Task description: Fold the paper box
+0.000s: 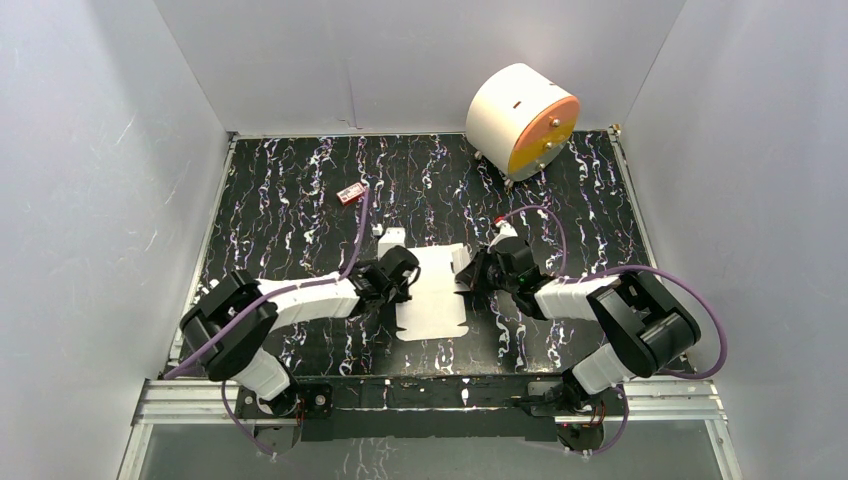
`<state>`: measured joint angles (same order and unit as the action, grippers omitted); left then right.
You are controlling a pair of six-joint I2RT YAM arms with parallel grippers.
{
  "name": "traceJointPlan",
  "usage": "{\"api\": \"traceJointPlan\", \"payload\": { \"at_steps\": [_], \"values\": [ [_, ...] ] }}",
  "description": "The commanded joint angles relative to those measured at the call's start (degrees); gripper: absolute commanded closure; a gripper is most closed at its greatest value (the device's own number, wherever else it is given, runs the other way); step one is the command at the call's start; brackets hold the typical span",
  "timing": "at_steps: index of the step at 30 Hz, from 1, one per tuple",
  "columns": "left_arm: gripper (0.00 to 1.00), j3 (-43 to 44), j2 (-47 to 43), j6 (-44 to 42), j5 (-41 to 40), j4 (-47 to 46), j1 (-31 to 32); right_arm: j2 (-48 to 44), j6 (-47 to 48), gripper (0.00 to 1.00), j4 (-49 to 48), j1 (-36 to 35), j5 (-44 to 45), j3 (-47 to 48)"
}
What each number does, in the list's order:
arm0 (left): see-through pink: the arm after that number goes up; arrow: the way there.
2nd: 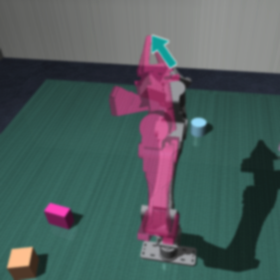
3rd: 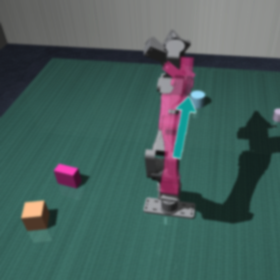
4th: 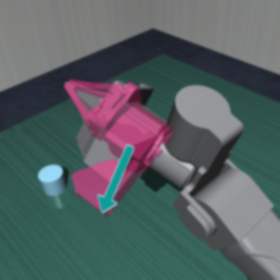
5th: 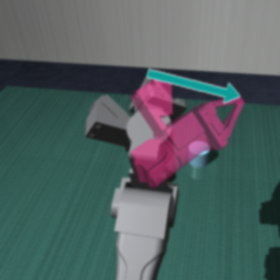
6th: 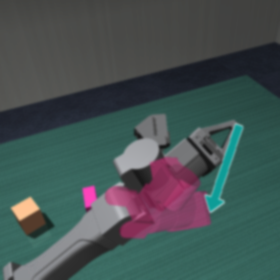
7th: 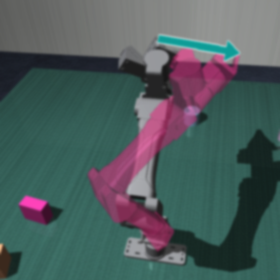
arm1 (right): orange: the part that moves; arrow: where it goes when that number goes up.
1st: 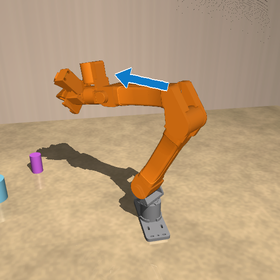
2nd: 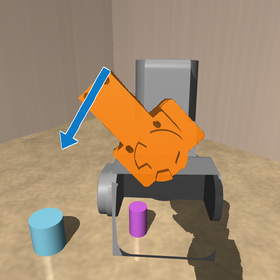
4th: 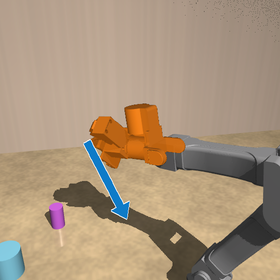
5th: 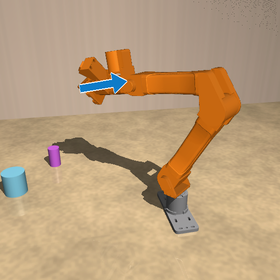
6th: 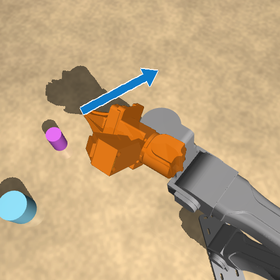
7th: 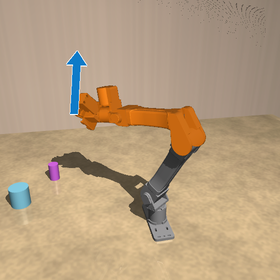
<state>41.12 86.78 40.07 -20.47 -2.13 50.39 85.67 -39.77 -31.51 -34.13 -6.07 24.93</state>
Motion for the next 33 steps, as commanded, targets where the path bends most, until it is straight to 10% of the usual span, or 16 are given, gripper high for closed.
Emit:
{"api": "traceJointPlan", "payload": {
  "at_steps": [1, 16, 33],
  "values": [
    [0.82, 5.4, 2.6, -3.6, -6.2, 7.8, 2.7, -0.3, 2.3, 1.0, -0.1, -1.3, 1.0, 2.9],
    [0.81, 8.4, 4.1, -1.7, -9.4, 14.0, 5.1, -0.9, 3.1, 0.96, 0.2, -2.1, 1.5, 3.5],
    [0.9, -2.6, -5.9, 5.1, 0.9, 6.1, -2.4, -8.9, 6.1, 0.49, -0.5, 3.7, -8.4, 0.0]
  ]
}}
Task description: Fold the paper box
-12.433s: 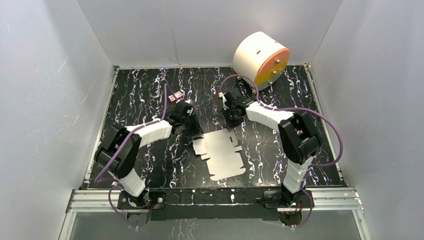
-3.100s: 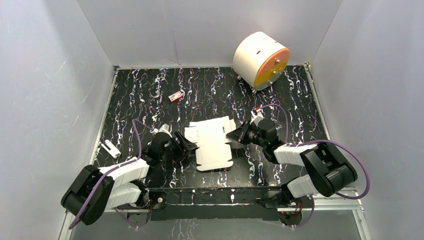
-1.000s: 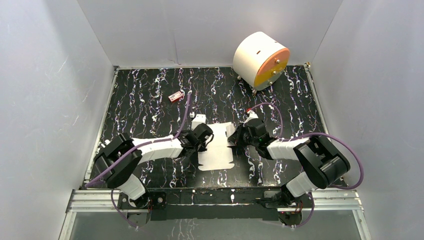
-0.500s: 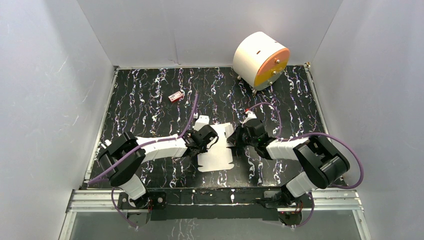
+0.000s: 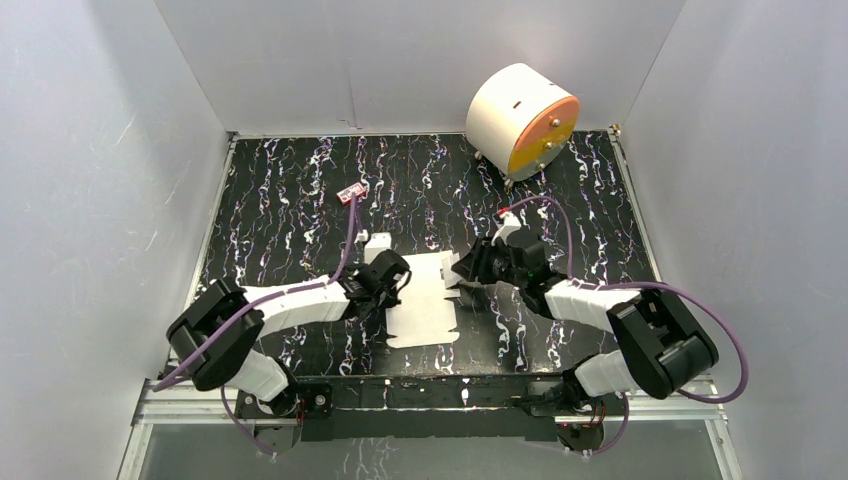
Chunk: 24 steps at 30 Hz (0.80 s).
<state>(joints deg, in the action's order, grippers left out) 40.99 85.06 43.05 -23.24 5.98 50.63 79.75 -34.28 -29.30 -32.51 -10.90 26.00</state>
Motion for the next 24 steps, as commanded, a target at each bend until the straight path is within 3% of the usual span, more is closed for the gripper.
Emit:
{"api": "traceJointPlan", "payload": {
  "at_steps": [1, 5, 9, 18, 24],
  "values": [
    [0.91, -3.1, -5.0, 2.6, 4.9, -2.5, -3.4, -3.6, 0.6, 0.45, -2.5, 2.4, -3.9, -1.5],
    [0.9, -5.5, -7.0, 4.4, 9.8, -5.1, -6.4, -4.9, 0.1, 0.34, -1.8, 3.3, -5.6, -2.9],
    [0.74, -6.0, -9.1, 5.0, 11.2, -4.2, -7.7, -5.9, -0.5, 0.29, -2.4, 3.6, -6.4, -4.6],
    [0.55, -4.2, -18.2, 0.0, 12.6, 2.4, -14.7, -5.8, -0.4, 0.26, -4.1, 3.7, -9.0, -6.3],
    [0.46, -1.2, -16.8, -3.5, 19.6, 4.8, -22.4, -5.7, -0.6, 0.26, -5.9, 3.7, -10.0, -7.0]
  ]
}}
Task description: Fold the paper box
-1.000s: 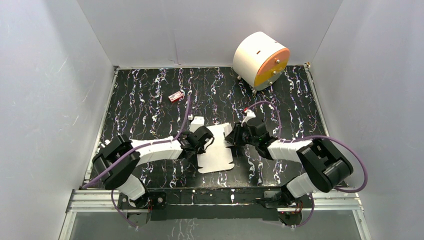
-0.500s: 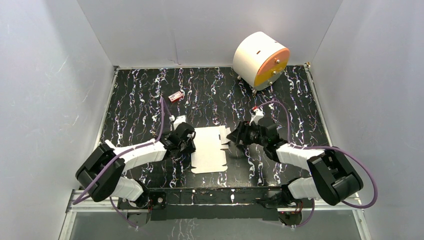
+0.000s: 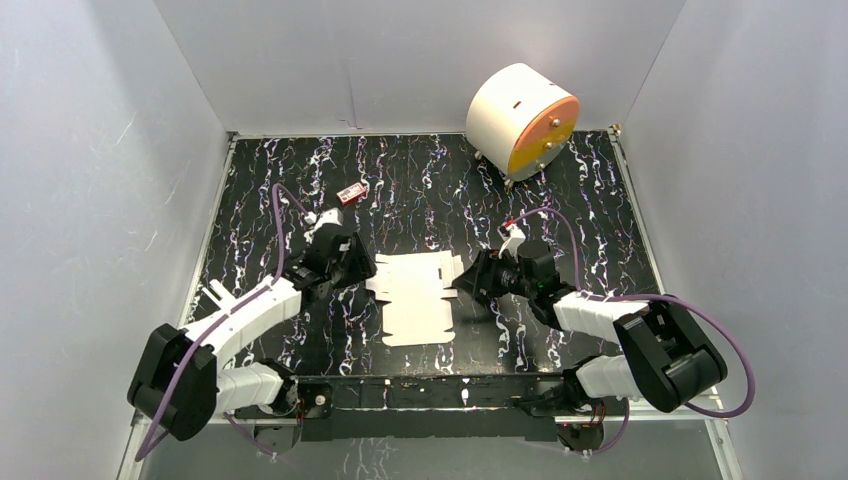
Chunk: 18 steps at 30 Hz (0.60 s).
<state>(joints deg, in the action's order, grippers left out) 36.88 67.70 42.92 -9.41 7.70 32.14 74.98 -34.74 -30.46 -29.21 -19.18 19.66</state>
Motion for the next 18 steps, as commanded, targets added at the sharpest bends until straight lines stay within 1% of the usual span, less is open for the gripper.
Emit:
{"api": "traceJointPlan", "payload": {
  "at_steps": [1, 2, 5, 9, 12, 18],
  "values": [
    [0.46, 3.4, 1.6, -3.6, 7.5, 3.1, -5.2, -1.1, -0.2, 0.26, -5.1, 0.4, -1.9, -0.8],
    [0.45, 4.1, 2.8, -3.9, 9.1, 3.0, -6.4, -1.1, -0.1, 0.26, -5.3, 0.3, -2.2, -0.8],
    [0.45, 5.3, 6.7, -4.1, 17.6, 1.6, -9.8, -1.2, 0.0, 0.25, -5.9, 0.4, -2.6, -1.1],
    [0.44, 7.4, 12.8, -4.2, 25.0, 0.6, -13.1, -1.6, -0.2, 0.25, -6.9, 0.4, -3.0, -1.9],
    [0.46, 9.0, 16.5, -4.6, 28.0, 0.4, -13.8, -1.6, -0.3, 0.25, -7.5, 0.4, -3.1, -2.5],
    [0.51, 9.7, 21.5, -5.2, 30.9, 0.2, -14.2, -1.6, 0.1, 0.24, -8.2, 0.5, -2.9, -3.1]
  ]
}}
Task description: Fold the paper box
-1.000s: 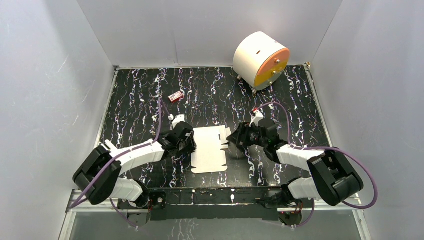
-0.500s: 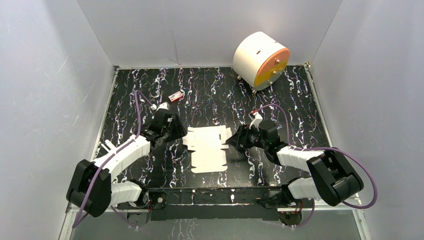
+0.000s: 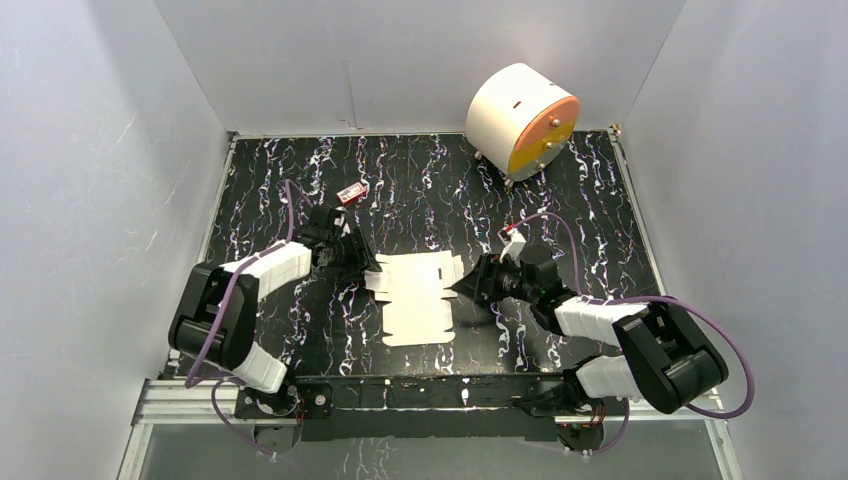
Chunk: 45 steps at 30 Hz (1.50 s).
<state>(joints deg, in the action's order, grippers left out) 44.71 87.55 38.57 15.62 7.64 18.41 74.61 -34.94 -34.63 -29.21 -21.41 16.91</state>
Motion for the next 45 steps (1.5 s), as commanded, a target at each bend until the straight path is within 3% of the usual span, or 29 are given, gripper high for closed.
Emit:
{"api": "traceJointPlan", "payload": {
  "at_steps": [1, 4, 10, 15, 31, 45],
  "values": [
    [0.52, 1.8, 2.4, -0.9, 6.5, 0.0, -0.5, -1.3, 0.4, 0.24, -4.2, 0.5, -0.5, -0.4],
    [0.59, 1.4, 4.0, -0.9, 8.1, -0.7, -0.5, -1.4, 0.2, 0.24, -5.0, 0.6, -0.2, -1.0],
    [0.87, 0.8, 1.5, -1.3, 10.0, -1.1, -0.5, -1.0, -1.1, 0.23, -6.4, 1.5, 0.4, -2.7],
    [0.98, -0.8, -3.6, -1.7, 13.0, -3.1, -0.6, 1.0, -2.8, 0.22, -10.0, 2.5, -0.9, -4.2],
    [1.0, -9.2, -11.3, 6.8, 23.7, -18.1, -1.4, 8.4, -8.5, 0.25, -22.2, 4.8, -5.1, -5.6],
    [1.0, -12.9, -12.1, 11.3, 24.7, -23.9, -3.5, 15.6, -11.2, 0.33, -32.6, 5.7, -8.8, -8.1]
  ]
}}
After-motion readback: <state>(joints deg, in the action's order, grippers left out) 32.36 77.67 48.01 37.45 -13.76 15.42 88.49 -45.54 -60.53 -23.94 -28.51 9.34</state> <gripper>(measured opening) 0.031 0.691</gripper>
